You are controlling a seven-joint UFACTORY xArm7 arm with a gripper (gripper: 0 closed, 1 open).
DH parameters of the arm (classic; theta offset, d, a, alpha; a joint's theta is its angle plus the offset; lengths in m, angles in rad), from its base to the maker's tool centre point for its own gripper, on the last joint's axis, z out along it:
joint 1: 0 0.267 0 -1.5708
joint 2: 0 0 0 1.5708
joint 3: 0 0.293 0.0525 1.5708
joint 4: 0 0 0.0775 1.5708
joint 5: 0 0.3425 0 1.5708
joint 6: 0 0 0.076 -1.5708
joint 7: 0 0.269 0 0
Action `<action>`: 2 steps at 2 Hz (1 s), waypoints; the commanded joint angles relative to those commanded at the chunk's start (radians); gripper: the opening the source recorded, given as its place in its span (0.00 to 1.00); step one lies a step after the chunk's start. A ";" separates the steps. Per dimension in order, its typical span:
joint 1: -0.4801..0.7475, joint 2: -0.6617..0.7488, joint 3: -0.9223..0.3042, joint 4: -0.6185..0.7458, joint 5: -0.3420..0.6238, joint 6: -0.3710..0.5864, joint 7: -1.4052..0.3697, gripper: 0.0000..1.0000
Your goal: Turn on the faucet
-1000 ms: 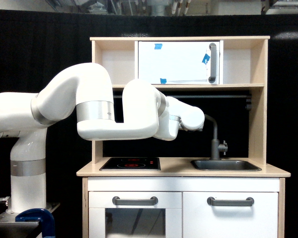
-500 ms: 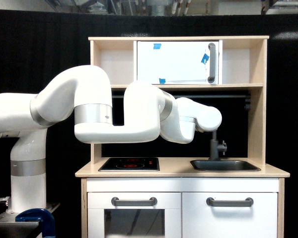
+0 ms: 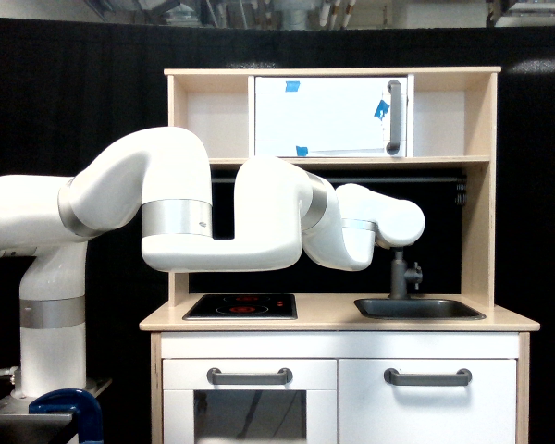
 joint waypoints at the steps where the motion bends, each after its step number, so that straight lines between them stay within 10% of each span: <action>1: -0.087 -0.001 0.022 -0.067 -0.025 0.016 0.022 1.00; 2: -0.480 -0.012 0.051 -0.271 -0.077 0.199 0.022 1.00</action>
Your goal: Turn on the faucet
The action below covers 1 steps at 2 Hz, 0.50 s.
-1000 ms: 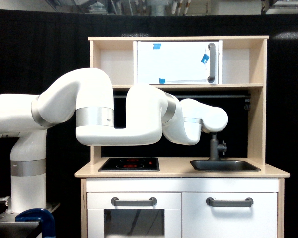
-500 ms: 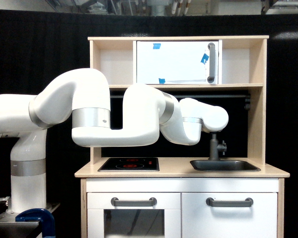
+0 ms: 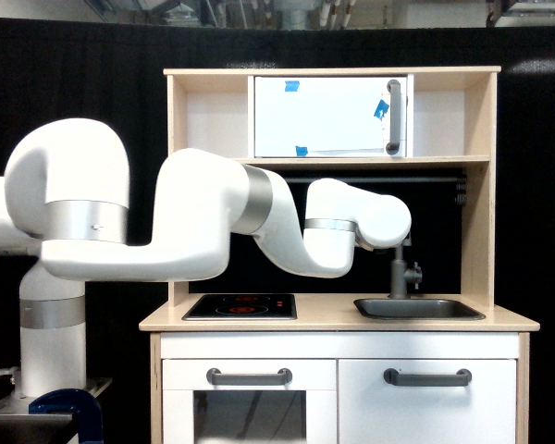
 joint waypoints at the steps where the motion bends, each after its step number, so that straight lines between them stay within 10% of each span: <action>1: -0.122 -0.023 -0.012 -0.063 -0.037 0.056 -0.008 1.00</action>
